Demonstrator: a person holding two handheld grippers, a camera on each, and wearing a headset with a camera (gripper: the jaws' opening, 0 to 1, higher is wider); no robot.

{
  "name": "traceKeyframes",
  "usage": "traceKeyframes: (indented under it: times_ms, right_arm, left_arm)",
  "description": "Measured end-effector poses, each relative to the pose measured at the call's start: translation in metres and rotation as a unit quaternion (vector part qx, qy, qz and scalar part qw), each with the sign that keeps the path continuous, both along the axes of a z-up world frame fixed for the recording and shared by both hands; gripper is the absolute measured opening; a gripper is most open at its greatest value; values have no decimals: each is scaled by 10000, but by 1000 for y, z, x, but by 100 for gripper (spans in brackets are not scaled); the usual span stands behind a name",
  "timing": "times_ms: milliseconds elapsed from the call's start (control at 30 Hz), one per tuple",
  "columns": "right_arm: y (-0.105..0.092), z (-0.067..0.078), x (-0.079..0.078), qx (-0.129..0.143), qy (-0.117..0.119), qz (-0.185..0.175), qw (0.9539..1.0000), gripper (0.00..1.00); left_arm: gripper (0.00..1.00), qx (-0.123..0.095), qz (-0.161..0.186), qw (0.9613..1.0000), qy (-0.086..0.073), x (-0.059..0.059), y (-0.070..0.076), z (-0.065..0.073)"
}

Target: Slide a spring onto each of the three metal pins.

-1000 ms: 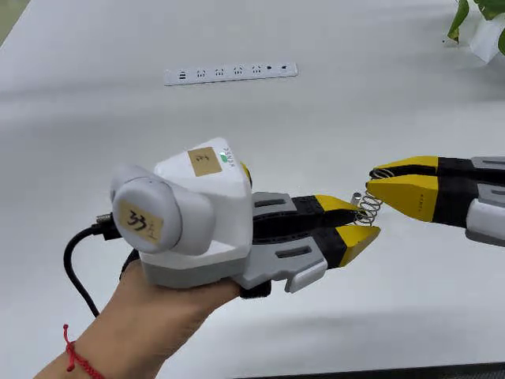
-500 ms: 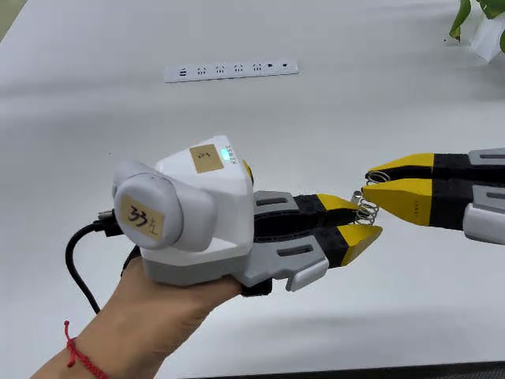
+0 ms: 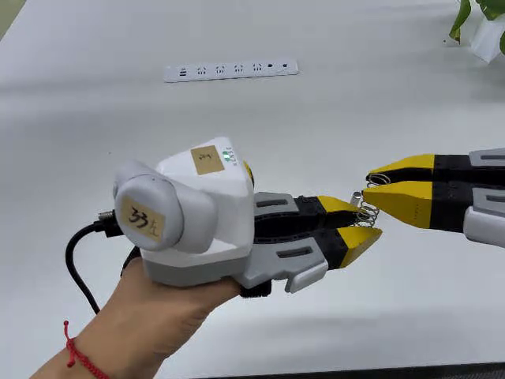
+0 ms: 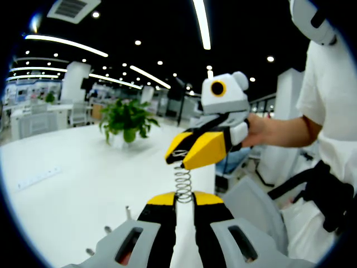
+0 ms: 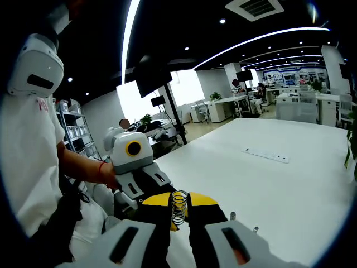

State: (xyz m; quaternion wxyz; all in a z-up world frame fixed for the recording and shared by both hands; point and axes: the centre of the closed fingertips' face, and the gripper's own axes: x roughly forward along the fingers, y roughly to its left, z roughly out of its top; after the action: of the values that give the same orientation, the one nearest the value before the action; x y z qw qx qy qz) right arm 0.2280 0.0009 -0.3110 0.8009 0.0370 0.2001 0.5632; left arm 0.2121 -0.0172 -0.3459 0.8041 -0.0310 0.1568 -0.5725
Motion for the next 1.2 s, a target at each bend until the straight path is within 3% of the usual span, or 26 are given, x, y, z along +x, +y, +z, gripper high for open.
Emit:
traceKeyframes:
  times_ms: [267, 400, 500, 600, 667, 733, 833, 1000, 1033, 1067, 1100, 1167, 1200]
  right_arm:
    - [-1, -4, -3, -215, -69, 182, 9996, 16]
    - [-1, -4, -8, -410, -126, 458, 9980, 20]
    - [-5, -5, -9, -841, -381, 827, 9923, 25]
    - [-6, -4, -10, -1016, -386, 1057, 9884, 29]
    - [-7, -5, -10, -1253, -555, 1302, 9820, 31]
    - [-8, -8, -11, -1567, -674, 1609, 9721, 32]
    - [-9, -13, -12, -2103, -816, 2096, 9514, 31]
    - [-3, -17, -13, -2519, -909, 2649, 9264, 30]
    - [-1, -18, -16, -2631, -913, 2848, 9172, 30]
    - [-1, -20, -17, -2716, -941, 2958, 9110, 30]
    - [-1, -23, -18, -2896, -992, 3118, 8995, 29]
    - [-1, -28, -17, -3109, -1057, 3317, 8844, 29]
    - [-2, -30, -16, -3175, -1053, 3395, 8791, 28]
  left_arm:
    - [10, -47, -45, 10000, -5, -1, -1, 0]
    - [10, -39, -84, 10000, -20, -1, -2, -1]
    - [10, -20, -119, 9999, -40, -2, -2, -2]
    - [10, 10, -125, 9999, -71, -1, -2, -3]
    - [10, 24, -130, 9999, -83, -1, -2, -4]
    - [10, 47, -147, 9998, -114, -1, -1, -5]
    - [10, 127, -195, 9996, -180, 0, -2, -7]
    - [10, 194, -255, 9992, -228, 1, -3, -10]
    - [10, 227, -279, 9990, -249, 1, -3, -11]
    - [10, 250, -290, 9989, -263, 1, -3, -12]
    - [10, 274, -308, 9988, -276, 1, -3, -13]
    - [10, 287, -332, 9986, -285, 1, -4, -14]
    - [10, 291, -344, 9985, -294, 1, -4, -15]
